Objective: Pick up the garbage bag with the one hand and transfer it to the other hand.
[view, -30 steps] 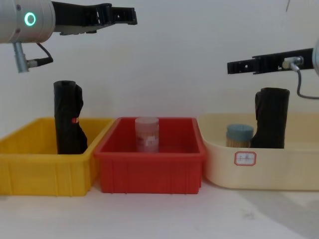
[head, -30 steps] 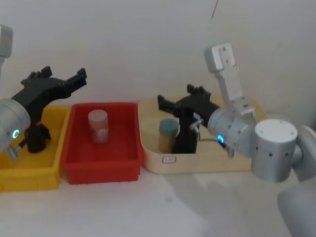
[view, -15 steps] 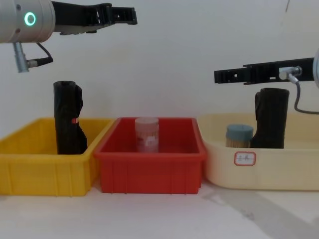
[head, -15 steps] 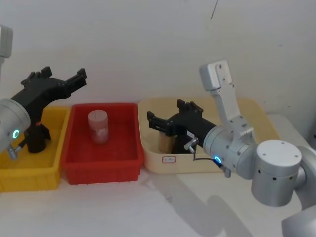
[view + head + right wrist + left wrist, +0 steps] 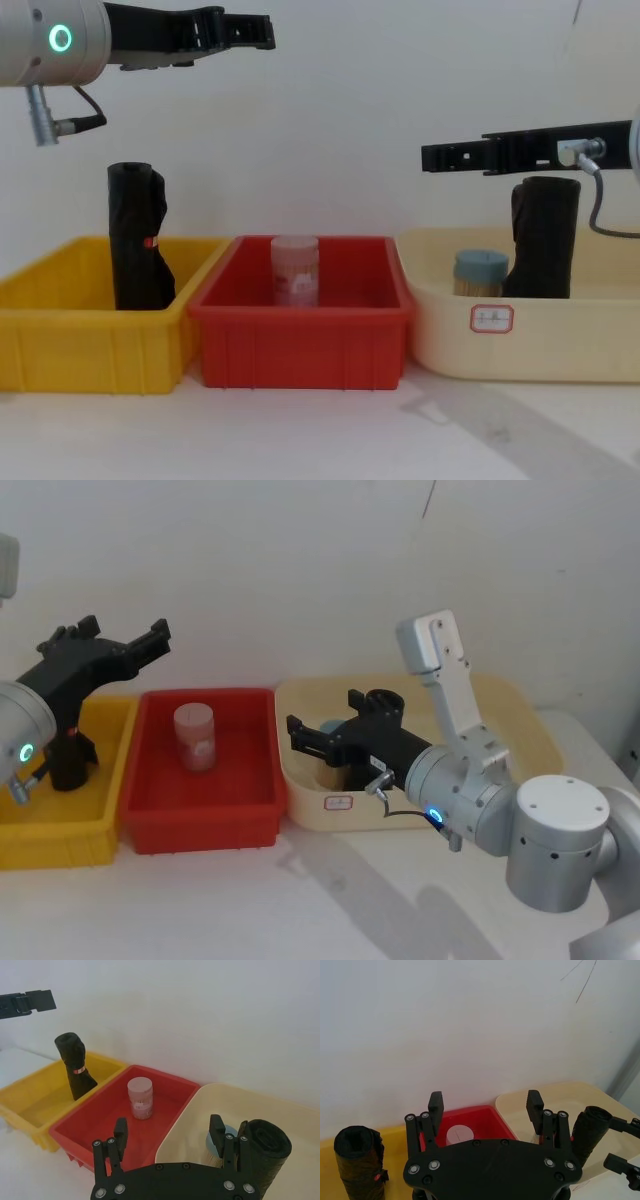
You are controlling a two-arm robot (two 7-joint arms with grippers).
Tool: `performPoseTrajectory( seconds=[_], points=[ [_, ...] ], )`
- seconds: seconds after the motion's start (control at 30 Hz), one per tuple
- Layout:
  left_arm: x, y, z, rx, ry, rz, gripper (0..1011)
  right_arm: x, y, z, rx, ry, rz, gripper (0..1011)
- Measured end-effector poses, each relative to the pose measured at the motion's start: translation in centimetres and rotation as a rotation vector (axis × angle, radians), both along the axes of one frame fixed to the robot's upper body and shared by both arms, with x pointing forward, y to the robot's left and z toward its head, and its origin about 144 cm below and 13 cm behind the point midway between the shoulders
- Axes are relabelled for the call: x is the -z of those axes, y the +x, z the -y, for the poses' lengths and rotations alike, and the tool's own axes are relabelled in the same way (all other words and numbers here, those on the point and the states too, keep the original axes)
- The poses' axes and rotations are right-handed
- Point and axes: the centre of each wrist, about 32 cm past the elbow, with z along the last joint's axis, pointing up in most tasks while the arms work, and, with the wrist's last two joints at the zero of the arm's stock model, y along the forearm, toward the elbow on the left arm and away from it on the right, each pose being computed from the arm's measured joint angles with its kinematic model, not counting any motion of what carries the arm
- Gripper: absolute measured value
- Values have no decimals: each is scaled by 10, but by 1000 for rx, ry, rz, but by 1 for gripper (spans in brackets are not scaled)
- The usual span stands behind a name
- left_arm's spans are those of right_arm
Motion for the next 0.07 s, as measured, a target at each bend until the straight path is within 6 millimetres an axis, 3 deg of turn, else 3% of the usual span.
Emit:
performPoseTrajectory(
  seconds=[0.07],
  points=[
    [0,0,0,0,0,0,1001,0,-1,0,-2,1,0,1000]
  ],
)
